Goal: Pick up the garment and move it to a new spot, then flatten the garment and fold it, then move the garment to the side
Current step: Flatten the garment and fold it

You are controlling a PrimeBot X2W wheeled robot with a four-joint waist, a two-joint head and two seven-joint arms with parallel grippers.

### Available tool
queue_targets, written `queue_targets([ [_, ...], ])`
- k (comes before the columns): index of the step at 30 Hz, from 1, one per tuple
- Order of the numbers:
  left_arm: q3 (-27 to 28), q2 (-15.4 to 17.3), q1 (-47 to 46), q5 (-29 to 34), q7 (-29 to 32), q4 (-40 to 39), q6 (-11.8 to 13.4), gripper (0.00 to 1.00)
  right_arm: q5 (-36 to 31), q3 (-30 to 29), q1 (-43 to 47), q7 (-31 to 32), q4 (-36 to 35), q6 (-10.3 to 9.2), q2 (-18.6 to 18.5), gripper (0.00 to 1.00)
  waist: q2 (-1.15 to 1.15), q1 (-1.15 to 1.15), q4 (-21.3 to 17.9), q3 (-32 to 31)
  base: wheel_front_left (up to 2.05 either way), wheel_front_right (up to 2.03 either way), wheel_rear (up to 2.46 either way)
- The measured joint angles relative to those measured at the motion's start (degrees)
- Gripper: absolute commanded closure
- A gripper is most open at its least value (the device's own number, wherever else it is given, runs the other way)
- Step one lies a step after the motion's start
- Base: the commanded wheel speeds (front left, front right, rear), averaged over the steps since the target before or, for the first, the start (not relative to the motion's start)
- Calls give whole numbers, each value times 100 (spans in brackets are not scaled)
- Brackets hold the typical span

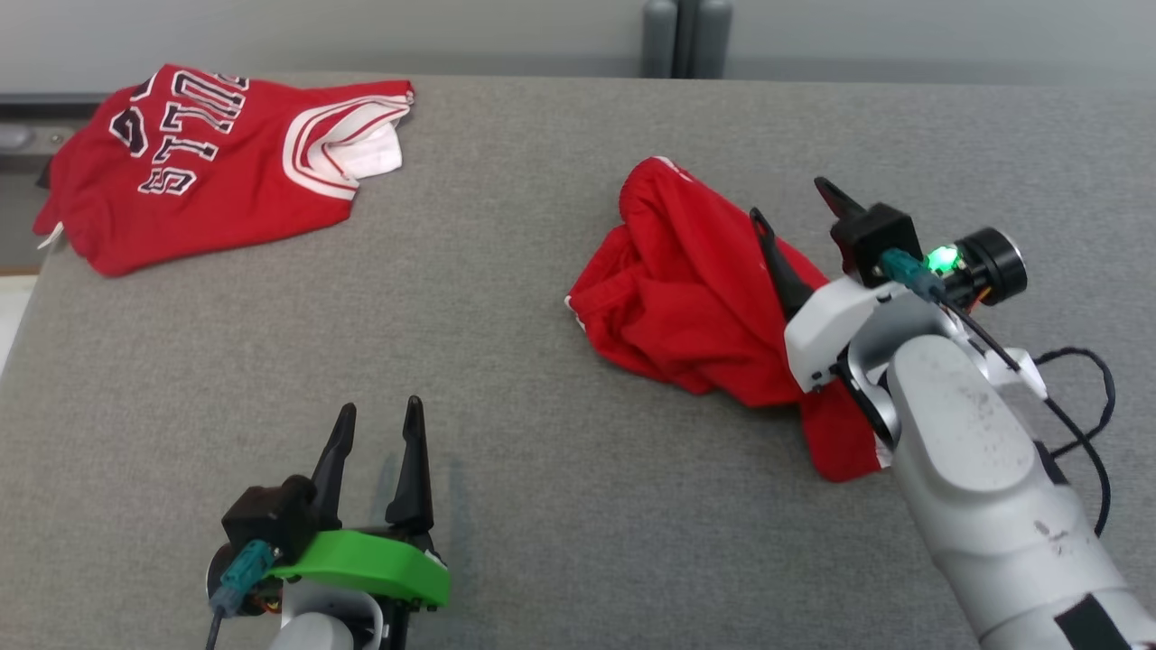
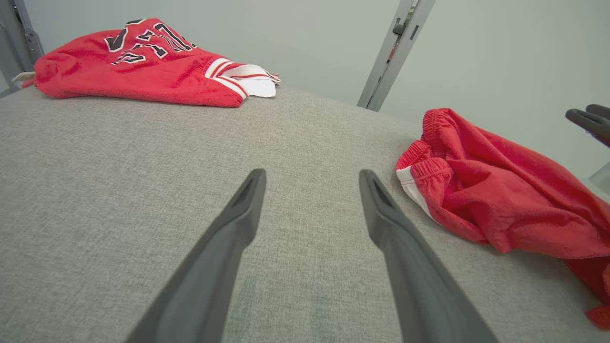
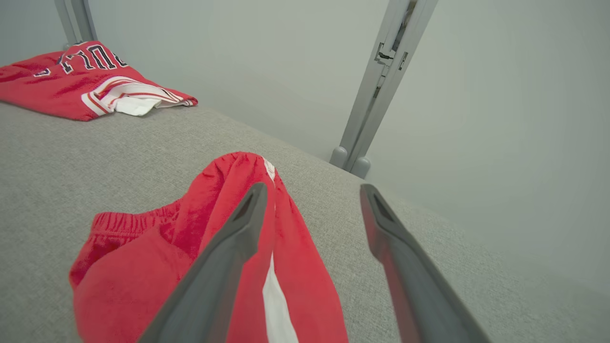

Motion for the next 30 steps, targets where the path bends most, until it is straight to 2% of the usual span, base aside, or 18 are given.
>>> queue_targets([
  [5,-79,2,-132,-90,1,-23,56,0,281,177,-847,505,945,0,-65,0,0,0,320,270,0,0,0],
  [13,-149,1,-216,-176,1,-25,109,0,851,543,-1460,1091,1991,0,-169,0,0,0,726,605,0,0,0],
  [14,-159,1,-216,-194,1,-26,121,0,945,592,-1491,1117,2074,0,-165,4,0,0,763,633,0,0,0],
  [15,-162,1,-216,-196,1,-26,126,0,1038,642,-1517,1120,2140,0,-162,53,0,0,793,658,0,0,0],
  [17,-168,1,-216,-198,1,-27,143,0,1145,725,-1544,1069,2224,0,-168,84,0,0,827,687,0,0,0],
  [19,-168,1,-216,-197,1,-27,147,0,1225,839,-1565,906,2271,0,-175,100,0,0,829,687,0,0,0],
  [30,-76,0,-172,-31,1,80,120,0,1441,1537,-1621,-143,2204,0,-121,100,0,0,656,390,0,0,0],
])
